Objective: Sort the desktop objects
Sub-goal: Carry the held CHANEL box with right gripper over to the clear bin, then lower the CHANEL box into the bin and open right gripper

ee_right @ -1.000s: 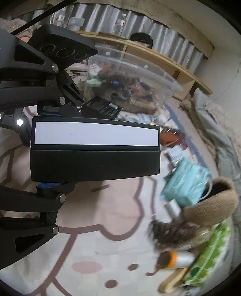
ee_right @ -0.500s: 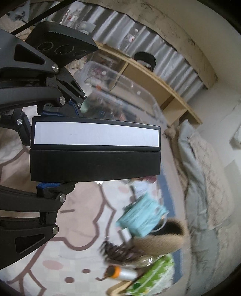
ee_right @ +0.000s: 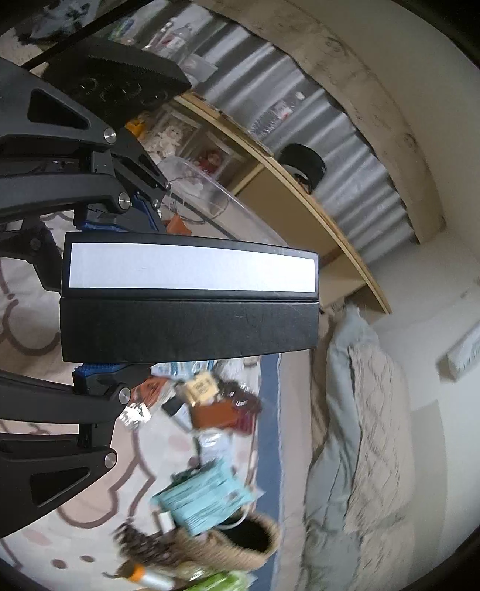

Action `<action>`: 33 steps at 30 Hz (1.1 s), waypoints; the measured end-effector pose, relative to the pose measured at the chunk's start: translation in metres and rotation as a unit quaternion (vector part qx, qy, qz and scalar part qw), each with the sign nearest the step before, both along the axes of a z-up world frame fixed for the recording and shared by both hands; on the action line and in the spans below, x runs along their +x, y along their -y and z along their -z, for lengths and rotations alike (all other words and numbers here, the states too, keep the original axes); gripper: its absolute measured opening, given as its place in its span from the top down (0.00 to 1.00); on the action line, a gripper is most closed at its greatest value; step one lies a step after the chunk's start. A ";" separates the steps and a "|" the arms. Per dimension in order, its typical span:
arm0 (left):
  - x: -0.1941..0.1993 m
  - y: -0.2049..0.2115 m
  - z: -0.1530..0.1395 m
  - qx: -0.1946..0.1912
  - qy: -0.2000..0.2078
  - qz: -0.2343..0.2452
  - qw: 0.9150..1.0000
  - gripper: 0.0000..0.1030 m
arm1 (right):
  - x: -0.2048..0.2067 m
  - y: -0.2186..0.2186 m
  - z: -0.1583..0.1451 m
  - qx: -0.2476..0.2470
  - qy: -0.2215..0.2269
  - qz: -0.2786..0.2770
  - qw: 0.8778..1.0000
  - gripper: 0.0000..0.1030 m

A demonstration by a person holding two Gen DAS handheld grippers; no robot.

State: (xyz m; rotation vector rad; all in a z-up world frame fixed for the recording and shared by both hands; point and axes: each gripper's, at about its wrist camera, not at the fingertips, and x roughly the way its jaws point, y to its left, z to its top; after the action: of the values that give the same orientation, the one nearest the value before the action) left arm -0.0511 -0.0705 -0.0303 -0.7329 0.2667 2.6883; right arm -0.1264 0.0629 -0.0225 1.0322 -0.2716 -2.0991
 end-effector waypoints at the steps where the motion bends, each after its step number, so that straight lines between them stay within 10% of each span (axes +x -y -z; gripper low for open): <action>1: -0.001 0.007 0.000 0.001 -0.003 -0.007 1.000 0.30 | -0.001 0.009 -0.001 0.005 -0.002 -0.006 1.000 0.51; 18: -0.023 0.141 0.003 0.067 -0.011 -0.162 0.985 0.30 | -0.052 0.138 0.012 -0.022 0.052 -0.056 0.997 0.51; 33: 0.010 0.246 0.003 0.089 -0.032 -0.348 0.933 0.30 | -0.155 0.210 0.077 -0.041 0.203 0.050 0.977 0.51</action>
State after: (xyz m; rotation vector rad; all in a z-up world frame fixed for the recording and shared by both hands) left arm -0.0409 -0.3161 -0.0334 -0.7923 -0.2812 3.3394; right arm -0.2818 -0.1472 -0.0995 1.4173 -0.6176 -1.9296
